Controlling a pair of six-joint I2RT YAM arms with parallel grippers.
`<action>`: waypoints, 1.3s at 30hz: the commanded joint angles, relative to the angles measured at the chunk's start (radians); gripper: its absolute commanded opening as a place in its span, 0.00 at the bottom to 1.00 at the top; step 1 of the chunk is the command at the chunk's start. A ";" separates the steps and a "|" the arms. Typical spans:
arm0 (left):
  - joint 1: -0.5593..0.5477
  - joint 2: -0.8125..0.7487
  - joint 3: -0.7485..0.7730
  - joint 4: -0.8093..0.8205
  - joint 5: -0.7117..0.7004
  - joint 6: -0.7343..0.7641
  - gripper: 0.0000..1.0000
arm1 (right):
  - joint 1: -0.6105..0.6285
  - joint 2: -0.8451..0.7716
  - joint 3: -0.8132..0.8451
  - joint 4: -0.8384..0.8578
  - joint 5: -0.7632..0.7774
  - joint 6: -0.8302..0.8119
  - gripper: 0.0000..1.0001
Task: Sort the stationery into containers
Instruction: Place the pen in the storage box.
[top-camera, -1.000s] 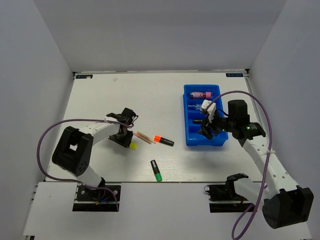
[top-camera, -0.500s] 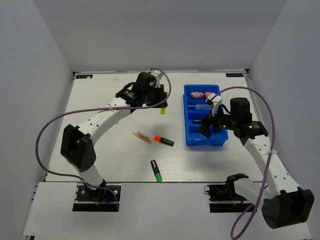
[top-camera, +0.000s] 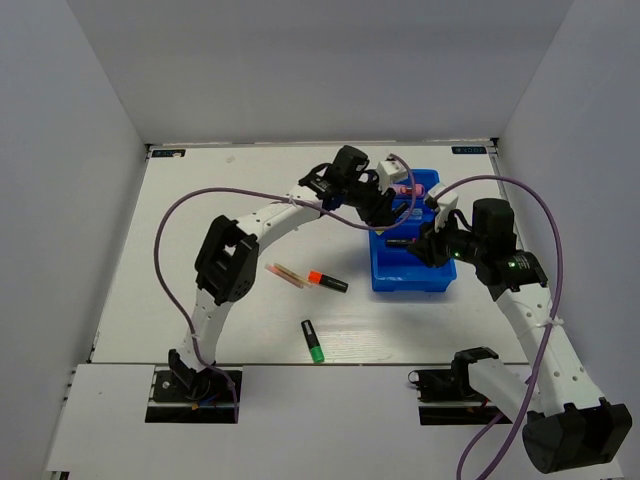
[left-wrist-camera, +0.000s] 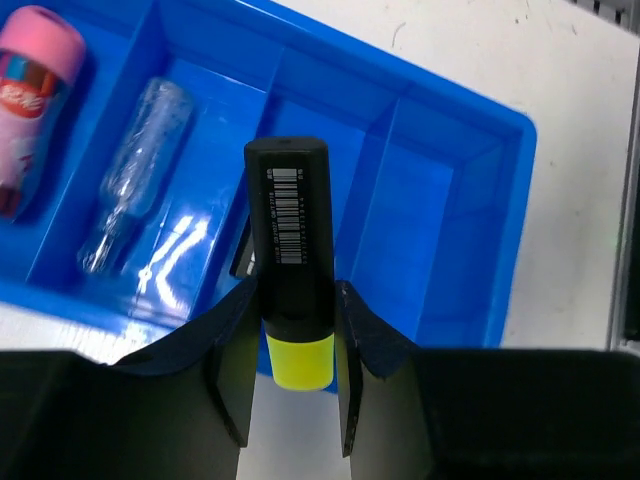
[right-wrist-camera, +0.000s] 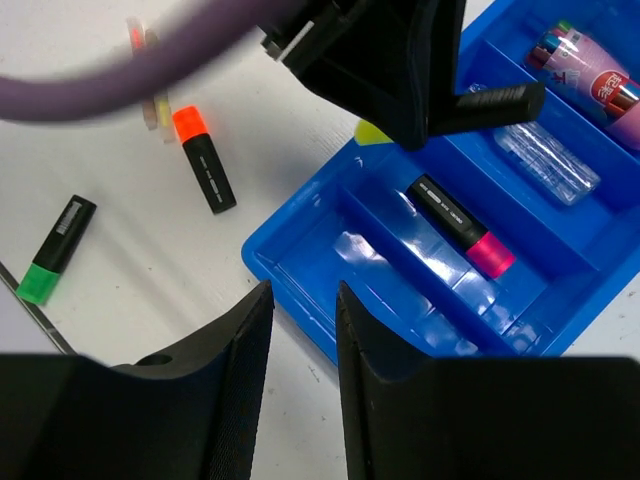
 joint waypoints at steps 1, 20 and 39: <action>0.003 0.000 0.034 0.136 0.151 0.110 0.00 | -0.003 -0.015 0.028 -0.021 0.000 -0.025 0.35; -0.071 0.127 -0.004 0.320 -0.023 0.176 0.18 | 0.002 -0.015 0.019 -0.027 -0.001 -0.048 0.61; 0.029 -0.283 -0.355 0.523 -0.389 -0.339 0.00 | -0.001 0.001 0.079 -0.134 -0.144 -0.104 0.40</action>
